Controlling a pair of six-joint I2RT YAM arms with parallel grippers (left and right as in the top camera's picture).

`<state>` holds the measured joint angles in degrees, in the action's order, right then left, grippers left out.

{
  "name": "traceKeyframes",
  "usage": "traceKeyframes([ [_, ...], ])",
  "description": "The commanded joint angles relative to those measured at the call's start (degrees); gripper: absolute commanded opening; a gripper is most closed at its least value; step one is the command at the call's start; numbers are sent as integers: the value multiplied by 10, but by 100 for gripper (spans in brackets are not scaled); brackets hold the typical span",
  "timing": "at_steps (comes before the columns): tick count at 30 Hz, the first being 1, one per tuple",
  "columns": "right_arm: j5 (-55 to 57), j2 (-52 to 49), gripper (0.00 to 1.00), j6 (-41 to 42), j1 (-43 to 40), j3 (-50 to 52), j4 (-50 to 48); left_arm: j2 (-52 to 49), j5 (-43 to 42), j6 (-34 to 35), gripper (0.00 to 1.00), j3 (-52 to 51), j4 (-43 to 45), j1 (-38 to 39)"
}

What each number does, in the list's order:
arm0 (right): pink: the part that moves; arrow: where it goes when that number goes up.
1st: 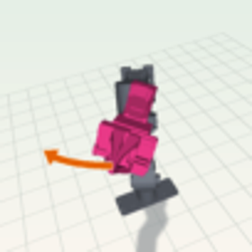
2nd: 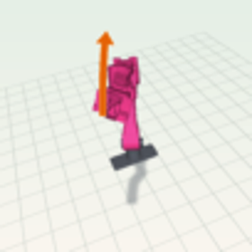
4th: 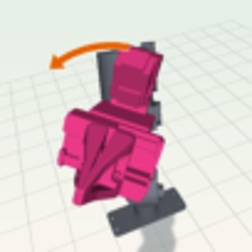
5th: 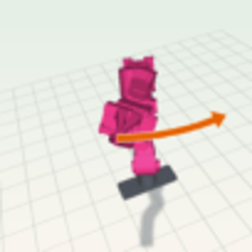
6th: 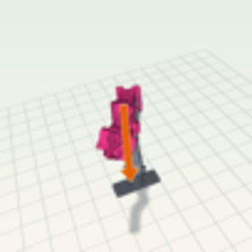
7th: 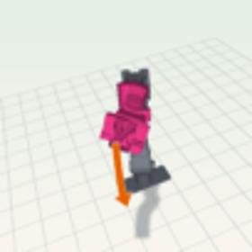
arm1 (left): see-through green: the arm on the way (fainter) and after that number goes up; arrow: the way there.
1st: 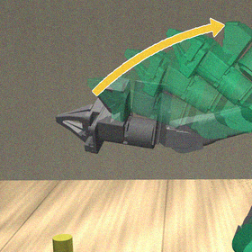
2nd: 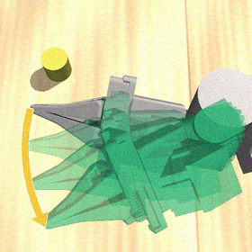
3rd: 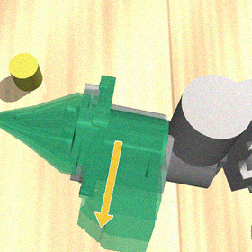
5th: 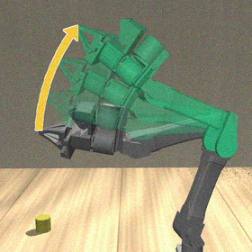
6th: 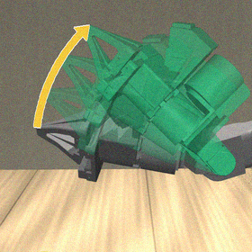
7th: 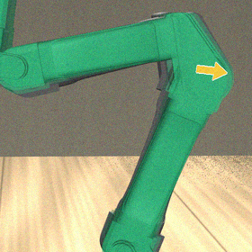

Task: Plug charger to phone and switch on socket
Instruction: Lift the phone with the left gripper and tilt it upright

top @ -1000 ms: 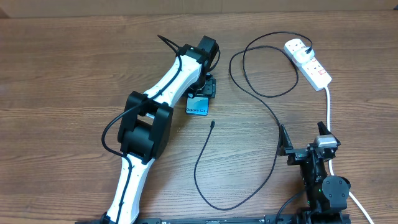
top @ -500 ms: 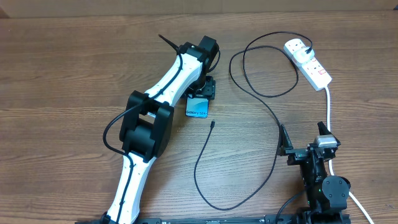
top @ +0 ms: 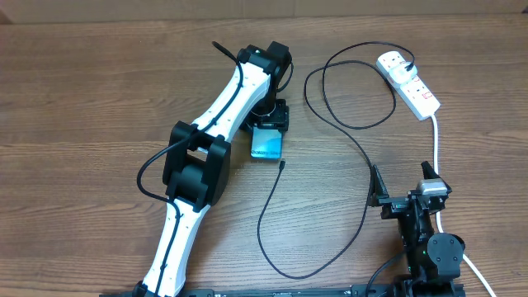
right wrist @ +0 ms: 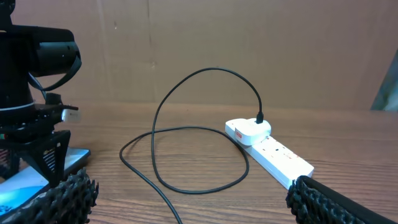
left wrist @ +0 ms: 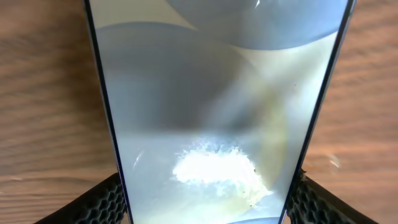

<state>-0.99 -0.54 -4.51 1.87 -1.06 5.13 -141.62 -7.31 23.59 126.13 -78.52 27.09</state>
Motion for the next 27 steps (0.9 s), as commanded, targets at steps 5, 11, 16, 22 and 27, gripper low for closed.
traceKeyframes([
  [5,7,3,100,0,-2,6,-3,-3,-377,-3,71,18,-18,-46],
  [11,7,3,100,-1,-2,6,-3,-3,-589,-2,71,17,-3,-76],
  [16,7,3,100,0,-2,6,-3,-3,-661,62,71,17,21,-91],
  [22,7,3,100,0,-2,6,-3,-3,-685,193,71,17,57,-101],
  [27,7,3,100,0,-2,6,-3,-3,-730,244,71,17,90,-104],
])
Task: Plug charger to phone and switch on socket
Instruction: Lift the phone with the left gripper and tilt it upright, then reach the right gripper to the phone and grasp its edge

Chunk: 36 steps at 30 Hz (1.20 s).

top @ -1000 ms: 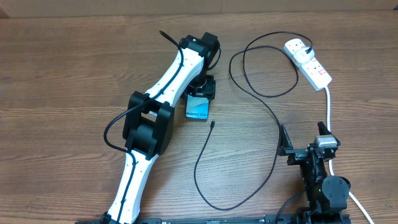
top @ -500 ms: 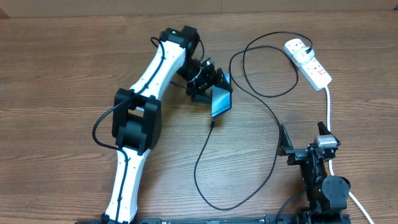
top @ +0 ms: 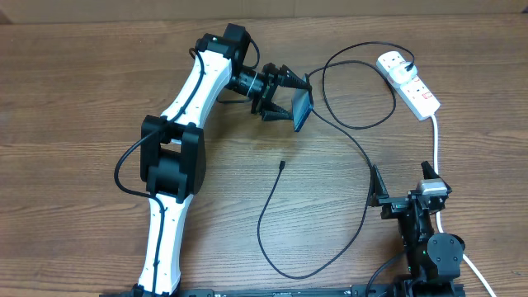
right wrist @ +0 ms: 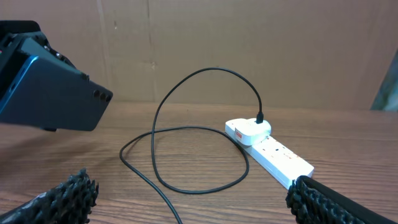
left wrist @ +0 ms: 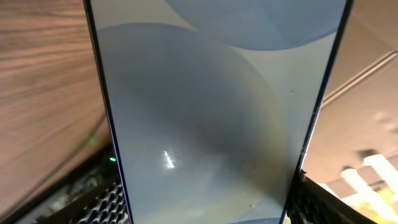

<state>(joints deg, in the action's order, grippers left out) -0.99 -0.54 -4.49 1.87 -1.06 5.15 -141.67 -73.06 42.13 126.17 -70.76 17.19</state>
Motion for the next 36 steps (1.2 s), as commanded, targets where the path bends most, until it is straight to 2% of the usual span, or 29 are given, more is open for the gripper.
traceKeyframes([
  [1,7,3,100,-1,-2,6,-3,-3,-90,64,71,17,22,-7],
  [8,-5,3,100,0,-2,6,-10,-3,-169,67,70,17,27,-31],
  [10,-109,3,100,23,0,6,-17,-3,-175,68,70,17,27,-38],
  [13,-349,3,100,148,0,6,-29,-3,-175,68,70,17,27,-52],
  [14,-395,3,100,180,0,6,-44,-3,-175,68,70,17,27,-55],
  [16,-411,3,100,240,0,6,-79,-3,-175,68,70,17,27,-60],
  [18,-411,3,100,329,0,5,-189,-3,-175,71,70,17,27,-64],
  [20,-395,2,100,363,0,-8,-265,-3,-175,80,71,17,27,-67],
  [21,-374,1,100,362,0,-34,-256,-3,-175,83,71,17,27,-67],
  [24,-327,-39,100,307,0,-142,-134,-3,-175,85,71,17,27,-67],
  [27,-279,-146,100,202,0,-296,76,-3,-175,85,71,17,27,-67],
  [30,-268,-328,100,101,0,-489,302,-3,-174,92,70,17,27,-67],
  [31,-282,-385,100,99,0,-540,351,-3,-174,94,70,17,27,-67],
  [34,-469,-509,100,110,0,-625,426,-3,-174,93,70,17,27,-67],
  [35,-562,-551,100,111,0,-635,432,-3,-169,93,70,17,27,-66],
  [36,-602,-576,100,111,0,-635,413,-3,-165,93,70,17,27,-66],
])
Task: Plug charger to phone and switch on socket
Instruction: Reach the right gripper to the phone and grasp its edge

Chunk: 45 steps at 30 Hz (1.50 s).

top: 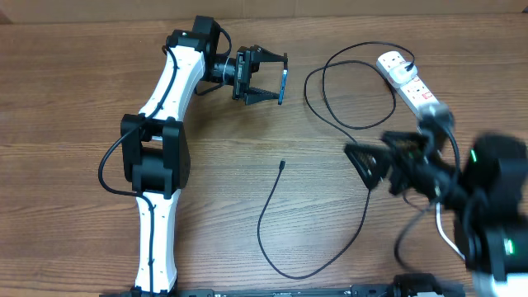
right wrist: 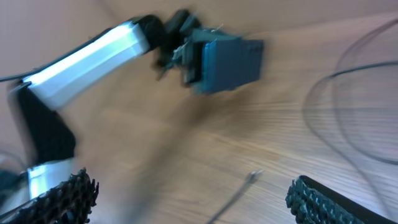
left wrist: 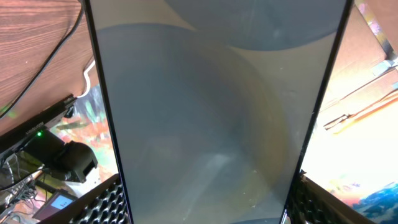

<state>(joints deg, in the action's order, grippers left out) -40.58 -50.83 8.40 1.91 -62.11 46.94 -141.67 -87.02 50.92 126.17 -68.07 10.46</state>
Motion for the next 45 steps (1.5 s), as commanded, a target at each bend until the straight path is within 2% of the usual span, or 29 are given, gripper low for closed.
traceKeyframes([
  [1,-245,-114,100,8,2,-24,-30,-3,-18,5,70,17,0,2],
  [3,-248,-158,99,16,18,-30,-43,-3,-5,5,70,17,0,2],
  [5,-88,-185,99,25,72,-54,-22,-3,6,5,70,17,0,5],
  [7,98,-195,99,75,123,-88,15,-3,6,5,70,17,0,7],
  [9,290,-224,99,128,190,-162,88,-3,10,6,70,17,0,11],
  [12,402,-283,100,160,239,-253,159,-3,37,10,70,17,0,17],
  [14,426,-312,100,162,250,-278,165,-3,41,14,69,17,-1,21],
  [17,425,-342,100,180,254,-282,94,-3,40,32,69,17,-3,31],
  [21,467,-361,100,205,254,-282,48,-3,40,56,70,17,-3,41],
  [28,528,-414,100,276,256,-282,58,-3,40,75,70,17,-3,52],
  [36,552,-436,100,290,286,-282,43,-3,95,85,70,17,-2,54],
  [42,550,-464,94,308,287,-282,58,-3,131,85,70,17,16,65],
  [44,547,-476,87,308,288,-282,58,-3,131,85,69,17,20,69],
  [45,547,-482,79,308,288,-282,57,-3,131,85,70,17,20,70],
])
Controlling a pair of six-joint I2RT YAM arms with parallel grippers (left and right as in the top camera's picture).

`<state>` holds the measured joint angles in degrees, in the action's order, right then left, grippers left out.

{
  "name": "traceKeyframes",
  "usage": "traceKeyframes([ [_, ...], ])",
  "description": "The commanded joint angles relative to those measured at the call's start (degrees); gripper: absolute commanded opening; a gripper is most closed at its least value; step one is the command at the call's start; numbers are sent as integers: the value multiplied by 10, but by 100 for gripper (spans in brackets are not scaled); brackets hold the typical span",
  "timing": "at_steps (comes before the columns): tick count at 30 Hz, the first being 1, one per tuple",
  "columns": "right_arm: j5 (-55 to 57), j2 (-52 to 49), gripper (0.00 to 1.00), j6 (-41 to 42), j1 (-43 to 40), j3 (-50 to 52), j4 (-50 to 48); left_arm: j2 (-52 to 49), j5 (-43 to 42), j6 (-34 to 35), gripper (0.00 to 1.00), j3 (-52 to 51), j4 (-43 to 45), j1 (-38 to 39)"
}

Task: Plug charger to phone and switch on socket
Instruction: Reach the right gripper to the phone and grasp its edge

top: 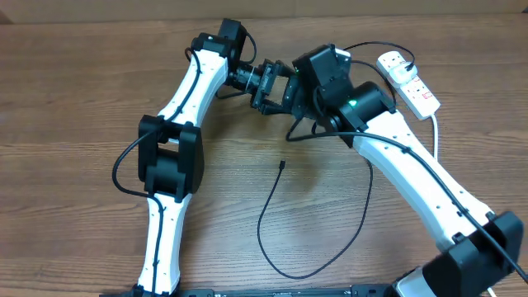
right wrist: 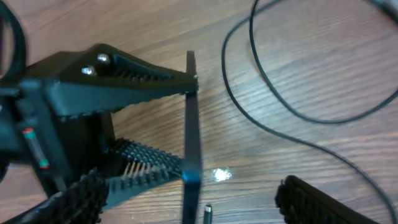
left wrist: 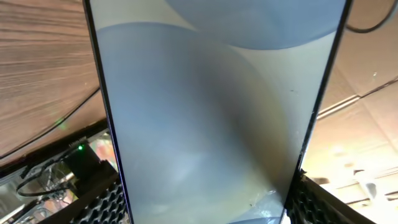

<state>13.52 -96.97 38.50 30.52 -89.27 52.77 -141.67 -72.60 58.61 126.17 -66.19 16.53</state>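
My left gripper point(top: 276, 89) is shut on the blue phone point(left wrist: 211, 112), holding it on edge above the table at the back centre. Its screen fills the left wrist view between the fingers point(left wrist: 106, 202). In the right wrist view the phone point(right wrist: 191, 124) shows edge-on, and my right gripper point(right wrist: 193, 202) stands open around its near end, apart from it. The black cable's loose plug point(top: 282, 165) lies on the table below, and its tip point(right wrist: 207, 213) shows beside the phone's end. The cable point(top: 363, 177) runs to the white charger point(top: 393, 60) in the power strip point(top: 415, 87).
The cable loops widely over the wooden table point(top: 74, 107) between the phone and the strip, and down to the front centre. My right arm point(top: 404, 165) stretches diagonally over the right half. The strip's white lead point(top: 435, 140) runs toward the front right.
My right arm was blurred at the right middle of the table; its open gripper is now at the phone's end. The left gripper with the phone has shifted a little to the right.
My left gripper was shut on the phone lying flat at the table's centre, the right arm folded at the front right. Then the phone was held up off the table, then on edge at the back. Now the right gripper stands open at the phone.
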Motion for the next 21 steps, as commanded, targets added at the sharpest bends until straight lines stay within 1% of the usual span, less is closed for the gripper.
traceKeyframes([
  [1,6,-24,73,7,2,-11,-2,-3,-13,8,70,17,1,9],
  [3,6,-25,72,7,2,-11,-4,-3,-13,8,70,17,1,9],
  [4,6,-25,68,7,2,-11,-7,-3,-13,8,70,17,1,9],
  [5,6,-25,59,7,2,-11,-9,-3,-13,8,70,17,1,9],
  [7,6,-26,55,7,2,-11,-10,-3,-13,8,70,17,1,9],
  [10,24,-31,46,7,2,-11,-11,-3,-13,8,70,17,1,9],
  [16,28,-49,45,7,2,-11,-11,-3,-9,8,70,17,1,9],
  [18,48,-50,45,7,2,-11,-11,-3,-3,8,70,17,1,9],
  [21,50,-50,41,7,2,-11,-11,-3,-3,11,70,17,1,9],
])
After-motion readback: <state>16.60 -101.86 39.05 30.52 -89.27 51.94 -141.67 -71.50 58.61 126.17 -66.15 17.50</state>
